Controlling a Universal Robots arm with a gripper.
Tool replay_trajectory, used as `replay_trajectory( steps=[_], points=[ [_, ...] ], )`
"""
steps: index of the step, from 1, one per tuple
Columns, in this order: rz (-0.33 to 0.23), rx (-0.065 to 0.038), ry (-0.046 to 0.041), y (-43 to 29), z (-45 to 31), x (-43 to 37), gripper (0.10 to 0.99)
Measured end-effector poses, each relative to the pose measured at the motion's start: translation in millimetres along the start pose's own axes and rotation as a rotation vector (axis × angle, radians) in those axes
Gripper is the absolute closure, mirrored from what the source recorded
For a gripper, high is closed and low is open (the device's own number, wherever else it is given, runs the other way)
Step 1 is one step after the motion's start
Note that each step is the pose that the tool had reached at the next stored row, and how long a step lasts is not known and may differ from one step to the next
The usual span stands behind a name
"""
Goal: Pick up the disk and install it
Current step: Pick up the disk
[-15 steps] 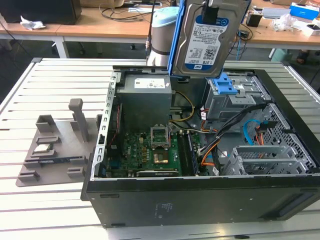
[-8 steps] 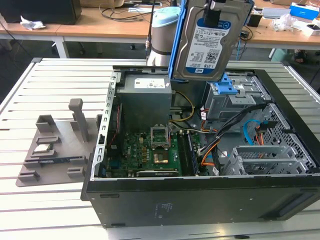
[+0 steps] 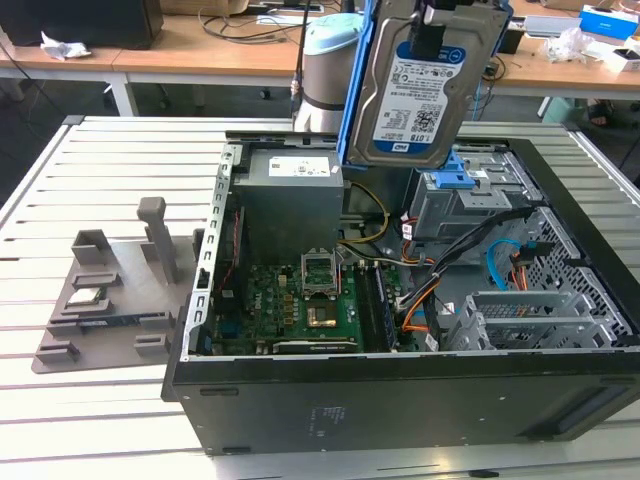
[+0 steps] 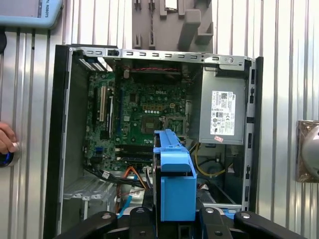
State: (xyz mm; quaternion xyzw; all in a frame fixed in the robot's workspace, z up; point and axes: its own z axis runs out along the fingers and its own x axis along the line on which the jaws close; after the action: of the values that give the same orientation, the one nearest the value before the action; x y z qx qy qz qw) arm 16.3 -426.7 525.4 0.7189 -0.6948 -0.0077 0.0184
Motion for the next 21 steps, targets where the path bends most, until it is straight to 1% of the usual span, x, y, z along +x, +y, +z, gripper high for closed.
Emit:
replay_trajectory(
  steps=[7,21],
  points=[
    [0.0,0.0,0.0006,0.3,0.4,10.2,0.722],
    [0.0,0.0,0.0018,0.7,1.0,23.1,0.722]
  ],
)
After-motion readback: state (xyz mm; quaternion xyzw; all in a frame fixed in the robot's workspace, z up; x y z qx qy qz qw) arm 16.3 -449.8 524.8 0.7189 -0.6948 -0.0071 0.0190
